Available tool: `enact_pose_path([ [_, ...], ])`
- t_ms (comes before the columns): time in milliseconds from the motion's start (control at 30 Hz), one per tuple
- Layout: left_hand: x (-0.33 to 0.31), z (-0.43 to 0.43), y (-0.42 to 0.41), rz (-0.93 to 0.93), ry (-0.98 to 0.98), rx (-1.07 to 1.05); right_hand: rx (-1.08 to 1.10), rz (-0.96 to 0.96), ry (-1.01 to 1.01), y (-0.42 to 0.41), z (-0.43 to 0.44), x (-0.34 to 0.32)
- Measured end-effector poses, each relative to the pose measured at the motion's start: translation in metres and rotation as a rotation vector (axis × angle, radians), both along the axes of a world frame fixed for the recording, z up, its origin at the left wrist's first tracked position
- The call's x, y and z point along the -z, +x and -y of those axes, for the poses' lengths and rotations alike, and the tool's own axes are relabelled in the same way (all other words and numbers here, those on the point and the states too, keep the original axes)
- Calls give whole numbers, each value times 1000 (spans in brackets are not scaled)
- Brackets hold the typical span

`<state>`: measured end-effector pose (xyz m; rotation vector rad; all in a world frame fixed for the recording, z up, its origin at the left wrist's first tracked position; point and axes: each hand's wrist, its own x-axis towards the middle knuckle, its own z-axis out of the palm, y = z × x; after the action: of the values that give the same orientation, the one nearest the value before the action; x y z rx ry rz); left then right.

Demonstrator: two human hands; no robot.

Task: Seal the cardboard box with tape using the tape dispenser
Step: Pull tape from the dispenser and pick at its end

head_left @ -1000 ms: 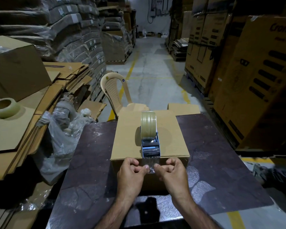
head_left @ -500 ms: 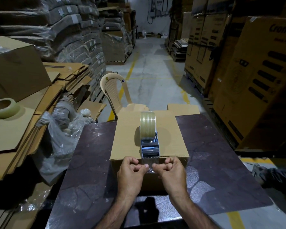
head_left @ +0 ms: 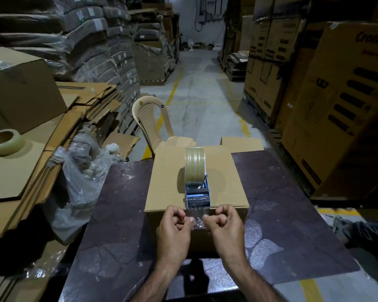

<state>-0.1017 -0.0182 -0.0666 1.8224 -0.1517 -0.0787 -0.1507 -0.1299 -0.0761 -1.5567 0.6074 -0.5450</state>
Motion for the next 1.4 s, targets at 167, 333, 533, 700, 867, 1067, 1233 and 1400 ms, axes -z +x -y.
enact_pose_path([
  [167,-2,-4,0,18,-5,35,-67,13,27,-4,3,0],
  [333,-7,-5,-2,58,98,81,-95,35,73,-4,4,-1],
  [533,-10,-4,-2,0,73,61,-106,41,102,-3,5,0],
  [700,-9,-5,1,-44,42,91,-103,41,113,-3,7,0],
  [867,-11,-7,1,-85,21,112,-106,35,124,-4,9,-2],
  [1067,-13,-8,2,-110,23,134,-119,14,74,-4,9,-3],
  [1233,-14,-8,3,-103,35,136,-139,-13,24,-3,8,-5],
  [1400,-15,-8,3,-119,40,148,-150,-30,9,-2,11,-6],
])
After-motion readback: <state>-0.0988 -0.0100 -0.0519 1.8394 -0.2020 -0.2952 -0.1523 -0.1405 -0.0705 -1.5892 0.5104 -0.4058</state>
